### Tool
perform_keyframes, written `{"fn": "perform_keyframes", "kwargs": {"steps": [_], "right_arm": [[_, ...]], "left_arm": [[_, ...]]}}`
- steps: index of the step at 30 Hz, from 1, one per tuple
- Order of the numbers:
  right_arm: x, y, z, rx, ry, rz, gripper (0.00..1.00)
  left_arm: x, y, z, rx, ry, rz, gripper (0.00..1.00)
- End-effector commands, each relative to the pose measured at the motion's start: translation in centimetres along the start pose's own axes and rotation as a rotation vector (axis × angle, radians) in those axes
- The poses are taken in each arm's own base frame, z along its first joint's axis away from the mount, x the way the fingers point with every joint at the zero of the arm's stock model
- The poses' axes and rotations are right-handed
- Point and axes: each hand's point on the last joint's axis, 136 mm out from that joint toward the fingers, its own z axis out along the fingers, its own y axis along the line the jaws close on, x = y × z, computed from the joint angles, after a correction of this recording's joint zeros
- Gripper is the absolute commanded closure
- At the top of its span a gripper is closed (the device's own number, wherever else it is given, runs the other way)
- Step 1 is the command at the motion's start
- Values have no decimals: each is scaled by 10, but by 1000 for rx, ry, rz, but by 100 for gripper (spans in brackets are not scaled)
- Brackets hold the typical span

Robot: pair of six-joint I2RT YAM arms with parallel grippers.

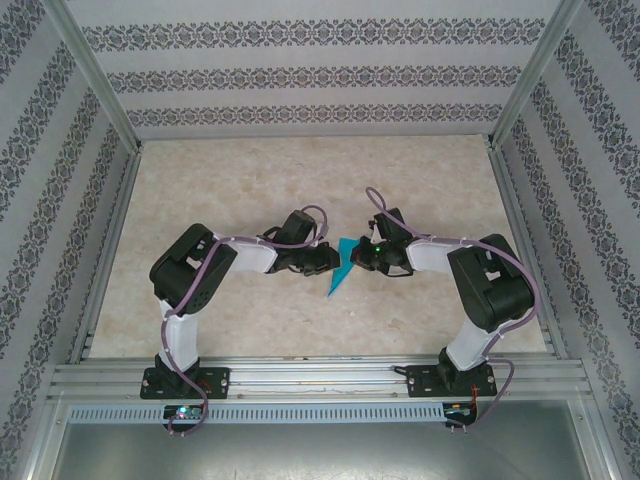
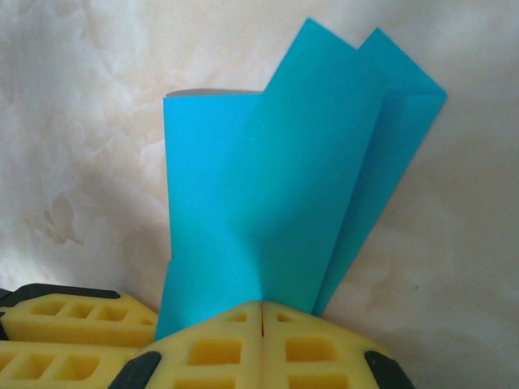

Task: Fold a paper plane with a square sheet of paper (fold left side to right side)
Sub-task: Fold the wing for the fifth time at the center of the table.

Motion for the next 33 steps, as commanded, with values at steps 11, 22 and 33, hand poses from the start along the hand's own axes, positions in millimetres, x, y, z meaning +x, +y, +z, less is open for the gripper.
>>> {"fn": "perform_keyframes", "kwargs": {"steps": [11,22,33], "right_arm": [[32,-43,2,124,86,35,100],[34,-43,6,131,97,32,100],[35,-45,7,146,106,29,100]], "left_arm": [[-8,-39,-67,-17,-44,100,87],[21,-62,-38,129,136,63,95],[39,-43,-11,108,215,32,96]]}}
